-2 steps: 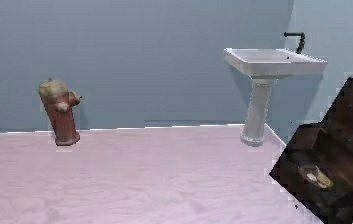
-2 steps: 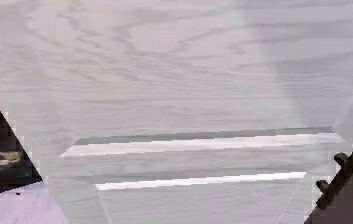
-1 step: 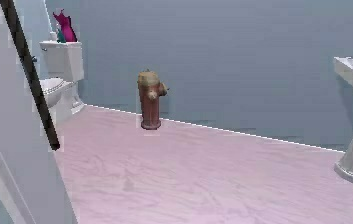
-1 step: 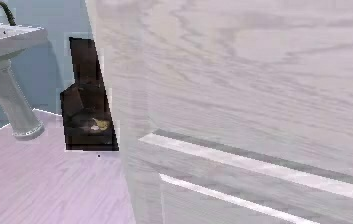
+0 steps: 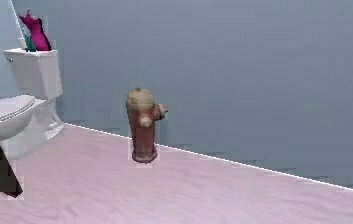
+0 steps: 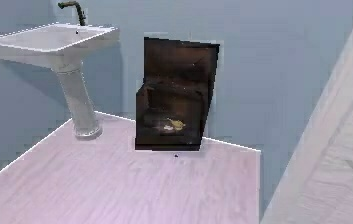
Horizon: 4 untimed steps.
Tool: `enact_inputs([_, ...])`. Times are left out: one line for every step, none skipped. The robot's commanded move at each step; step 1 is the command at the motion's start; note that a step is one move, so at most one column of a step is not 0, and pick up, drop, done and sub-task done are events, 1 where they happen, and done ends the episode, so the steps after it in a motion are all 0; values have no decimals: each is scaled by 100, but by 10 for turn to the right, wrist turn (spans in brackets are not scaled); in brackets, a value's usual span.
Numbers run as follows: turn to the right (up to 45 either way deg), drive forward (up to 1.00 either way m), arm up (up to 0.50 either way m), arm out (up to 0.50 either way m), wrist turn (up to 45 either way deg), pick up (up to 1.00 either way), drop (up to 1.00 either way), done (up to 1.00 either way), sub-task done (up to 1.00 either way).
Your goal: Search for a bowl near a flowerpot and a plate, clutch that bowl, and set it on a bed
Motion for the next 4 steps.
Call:
enact_inputs([-450, 0, 0, 0, 0, 0, 0, 0, 0])
enact_inputs([-180, 0, 0, 0, 0, 0, 0, 0, 0])
enact_inputs([0, 100, 0, 0, 0, 0, 0, 0, 0])
enact_inputs([-30, 0, 0, 0, 0, 0, 0, 0, 0])
